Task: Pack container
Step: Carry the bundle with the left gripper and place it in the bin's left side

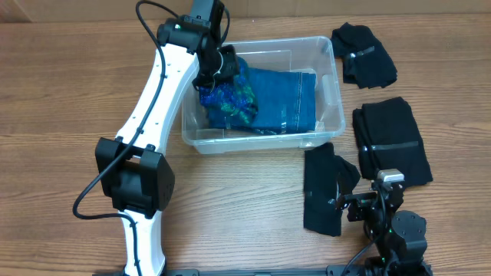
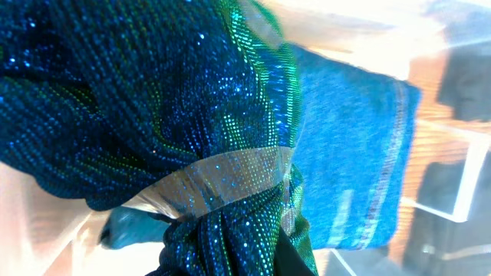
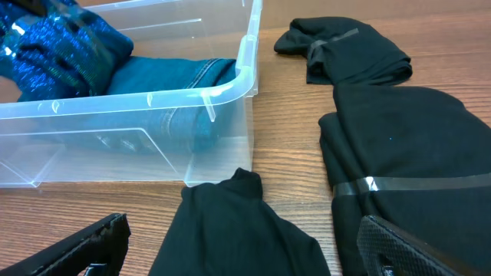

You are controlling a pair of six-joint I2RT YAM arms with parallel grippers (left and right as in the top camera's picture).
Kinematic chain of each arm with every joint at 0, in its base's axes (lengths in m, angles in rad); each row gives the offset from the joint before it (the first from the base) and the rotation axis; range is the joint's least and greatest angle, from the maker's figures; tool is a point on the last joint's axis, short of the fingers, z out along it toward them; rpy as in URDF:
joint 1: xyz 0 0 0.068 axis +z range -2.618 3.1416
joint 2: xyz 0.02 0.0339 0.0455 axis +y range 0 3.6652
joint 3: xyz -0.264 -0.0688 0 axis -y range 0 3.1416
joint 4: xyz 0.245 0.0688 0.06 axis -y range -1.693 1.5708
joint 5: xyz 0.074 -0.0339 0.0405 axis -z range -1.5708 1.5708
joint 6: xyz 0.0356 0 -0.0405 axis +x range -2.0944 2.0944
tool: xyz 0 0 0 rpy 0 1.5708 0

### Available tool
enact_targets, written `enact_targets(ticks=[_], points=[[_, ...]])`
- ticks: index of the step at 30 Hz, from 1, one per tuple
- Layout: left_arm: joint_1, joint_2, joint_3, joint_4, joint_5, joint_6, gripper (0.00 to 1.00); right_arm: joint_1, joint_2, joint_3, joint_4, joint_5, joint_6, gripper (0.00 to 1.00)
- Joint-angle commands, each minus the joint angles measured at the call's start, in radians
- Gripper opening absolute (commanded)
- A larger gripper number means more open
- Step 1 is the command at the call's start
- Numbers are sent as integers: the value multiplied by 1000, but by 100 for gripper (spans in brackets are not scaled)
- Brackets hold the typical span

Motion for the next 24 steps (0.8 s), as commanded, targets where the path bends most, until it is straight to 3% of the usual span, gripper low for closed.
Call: enact_targets(ticks=[1, 9, 12, 13, 15, 16, 20, 24], points=[[-23, 2, 13, 23, 50, 23, 5, -3, -8, -9, -4, -2, 4, 100], [-53, -3, 12, 56, 79, 48, 5, -3, -8, -9, -4, -2, 4, 100], [-57, -3, 12, 11, 5, 61, 6, -3, -8, -9, -4, -2, 4, 100], [-50, -3, 12, -35, -58, 36, 12, -3, -8, -9, -4, -2, 4, 100], [-34, -3, 12, -129, -100, 37, 43, -3, -8, -9, -4, -2, 4, 100], [-24, -3, 12, -174, -128, 38, 49, -3, -8, -9, -4, -2, 4, 100], [30, -57, 12, -244, -247, 45, 54, -3, -8, -9, -4, -2, 4, 100], [33, -119, 12, -126, -270, 72, 55, -3, -8, -9, -4, -2, 4, 100]])
